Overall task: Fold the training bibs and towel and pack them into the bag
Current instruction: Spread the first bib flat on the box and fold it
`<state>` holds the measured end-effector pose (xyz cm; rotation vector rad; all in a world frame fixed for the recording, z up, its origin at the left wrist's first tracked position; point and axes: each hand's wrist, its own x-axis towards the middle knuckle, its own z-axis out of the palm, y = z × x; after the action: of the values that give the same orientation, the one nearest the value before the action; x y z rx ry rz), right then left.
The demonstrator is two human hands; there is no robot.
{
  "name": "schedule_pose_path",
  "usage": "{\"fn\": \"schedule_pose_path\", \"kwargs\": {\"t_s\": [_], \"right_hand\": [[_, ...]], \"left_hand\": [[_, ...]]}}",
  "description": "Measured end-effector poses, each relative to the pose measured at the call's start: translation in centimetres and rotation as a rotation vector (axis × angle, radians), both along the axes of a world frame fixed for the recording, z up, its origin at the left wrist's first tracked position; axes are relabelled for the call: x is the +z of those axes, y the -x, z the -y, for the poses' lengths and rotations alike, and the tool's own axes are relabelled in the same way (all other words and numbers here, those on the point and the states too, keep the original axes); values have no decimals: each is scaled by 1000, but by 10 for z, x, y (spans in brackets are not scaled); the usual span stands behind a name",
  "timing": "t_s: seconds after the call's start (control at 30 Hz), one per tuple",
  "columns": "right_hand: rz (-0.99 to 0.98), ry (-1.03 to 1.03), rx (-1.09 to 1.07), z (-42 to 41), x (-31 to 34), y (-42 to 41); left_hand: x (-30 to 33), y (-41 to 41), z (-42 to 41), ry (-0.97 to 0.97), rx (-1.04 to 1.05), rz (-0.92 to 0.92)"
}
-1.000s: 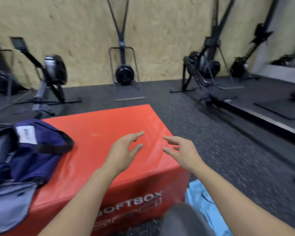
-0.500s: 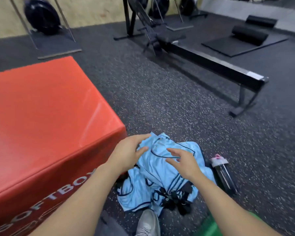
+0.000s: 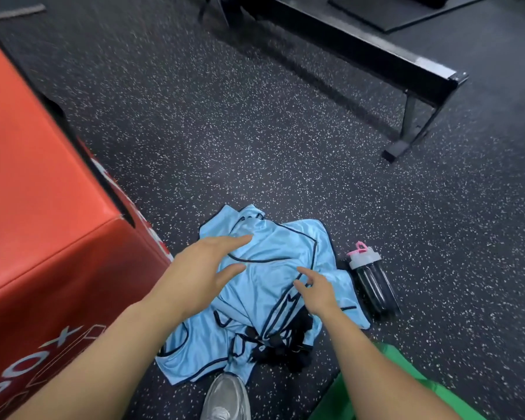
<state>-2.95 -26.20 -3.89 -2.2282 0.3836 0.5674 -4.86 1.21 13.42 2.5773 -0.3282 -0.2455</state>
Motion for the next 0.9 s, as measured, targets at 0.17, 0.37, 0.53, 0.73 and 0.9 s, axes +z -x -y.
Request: {"fn": "schedule_pose_path", "kwargs": {"t_s": [0.17,0.37,0.53,0.73,0.9], "right_hand": [[-38,-36,-65,-1,-31,-21],[-29,76,-109,5,-56,-32],[0,312,-104,8,-43,-24],[235,21,-282,11,7,-15],[350,-237,-234,1,90,-16]], "left_hand": [[-12,1,-11,-36,-21,-44],[-18,9,-27,-51,-13,-67],[-16,12,-29,-76,-6,-71],[-4,18,-27,-76,-23,-59],[29,19,-17,-32,-27,0]]}}
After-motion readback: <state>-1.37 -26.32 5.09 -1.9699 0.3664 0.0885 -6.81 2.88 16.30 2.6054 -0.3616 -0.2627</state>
